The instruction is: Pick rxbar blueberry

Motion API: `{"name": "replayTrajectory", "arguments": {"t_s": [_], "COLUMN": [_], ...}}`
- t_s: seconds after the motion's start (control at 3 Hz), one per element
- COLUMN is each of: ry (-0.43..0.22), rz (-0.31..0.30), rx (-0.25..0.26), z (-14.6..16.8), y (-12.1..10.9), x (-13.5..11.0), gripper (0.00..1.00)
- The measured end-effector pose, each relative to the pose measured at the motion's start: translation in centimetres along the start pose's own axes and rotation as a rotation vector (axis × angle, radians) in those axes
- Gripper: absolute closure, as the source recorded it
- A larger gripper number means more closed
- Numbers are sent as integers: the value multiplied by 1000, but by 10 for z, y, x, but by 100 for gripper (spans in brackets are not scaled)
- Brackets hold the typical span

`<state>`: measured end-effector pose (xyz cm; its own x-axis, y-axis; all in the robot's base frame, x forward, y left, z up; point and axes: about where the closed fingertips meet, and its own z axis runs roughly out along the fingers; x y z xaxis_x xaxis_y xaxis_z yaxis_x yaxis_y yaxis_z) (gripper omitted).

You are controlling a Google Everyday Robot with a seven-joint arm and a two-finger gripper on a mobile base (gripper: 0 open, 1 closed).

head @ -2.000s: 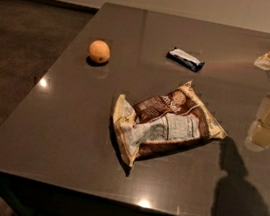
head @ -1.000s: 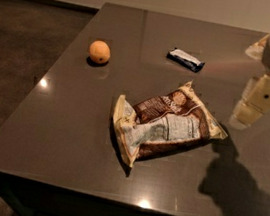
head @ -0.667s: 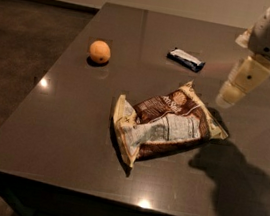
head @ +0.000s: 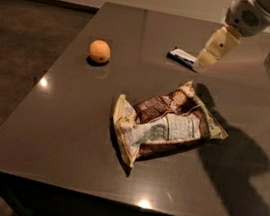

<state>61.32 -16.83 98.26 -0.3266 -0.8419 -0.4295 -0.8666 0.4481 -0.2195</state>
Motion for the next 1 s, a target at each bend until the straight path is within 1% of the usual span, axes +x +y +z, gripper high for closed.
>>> {"name": "replayTrajectory", "arguments": {"t_s": [0.33,0.67,1.0], "ry": [-10,30,55], "rz": [52,119,172], "rx": [14,47,70], "z": [30,65,94], "y": [-28,-54,-70], "x": [-22,-29,-29], "gripper": [0,0,0]}}
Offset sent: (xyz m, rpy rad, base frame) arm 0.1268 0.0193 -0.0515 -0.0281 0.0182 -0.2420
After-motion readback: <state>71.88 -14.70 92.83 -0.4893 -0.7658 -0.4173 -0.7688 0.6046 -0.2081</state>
